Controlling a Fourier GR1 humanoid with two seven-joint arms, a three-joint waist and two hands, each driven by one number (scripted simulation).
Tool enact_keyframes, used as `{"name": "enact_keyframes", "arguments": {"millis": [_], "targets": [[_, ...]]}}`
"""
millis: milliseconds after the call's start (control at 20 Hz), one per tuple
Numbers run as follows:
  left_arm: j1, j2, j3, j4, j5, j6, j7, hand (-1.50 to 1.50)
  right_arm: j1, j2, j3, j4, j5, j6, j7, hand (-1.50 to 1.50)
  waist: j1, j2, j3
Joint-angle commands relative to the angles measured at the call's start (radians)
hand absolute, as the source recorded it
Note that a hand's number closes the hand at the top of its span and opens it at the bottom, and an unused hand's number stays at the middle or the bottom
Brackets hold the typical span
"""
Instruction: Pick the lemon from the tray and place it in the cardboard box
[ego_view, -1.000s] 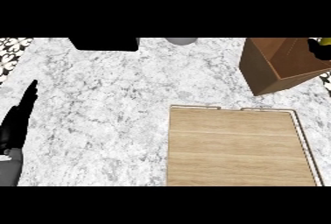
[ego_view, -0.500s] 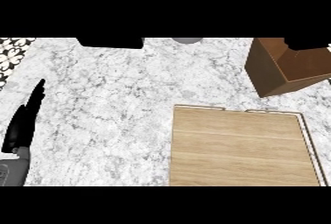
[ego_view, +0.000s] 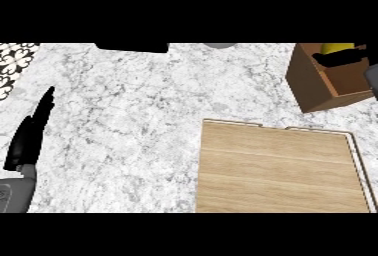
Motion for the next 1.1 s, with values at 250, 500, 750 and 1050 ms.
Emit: {"name": "enact_keyframes", "arguments": {"millis": [250,500,750,1050], "targets": [[-0.001,-0.018,-0.008,-0.002,-0.008,0.004,-0.005,0.0,-0.014,0.016,-0.071,0.033,-0.051,-0.052,-0.1,-1.5,0.008,0.003,0.001],[0.005,-0.009,0.005,0.004,0.008,-0.016,-0.001,0.0,-0.009,-0.027,-0.156,-0.008,-0.124,-0.101,-0.217,-1.5,-0.007,-0.003,0.001],[0.024,-0.014,0.015,-0.009,-0.006,0.015,-0.007,0.0,0.005,-0.07,-0.262,-0.015,-0.22,-0.106,-0.286,-1.5,-0.011,-0.007,0.001],[0.024,0.008,0.044,0.032,-0.007,0.01,-0.019,0.0,0.109,-0.172,-0.356,-0.008,-0.315,0.059,-0.413,-1.5,-0.047,-0.016,0.0]]}}
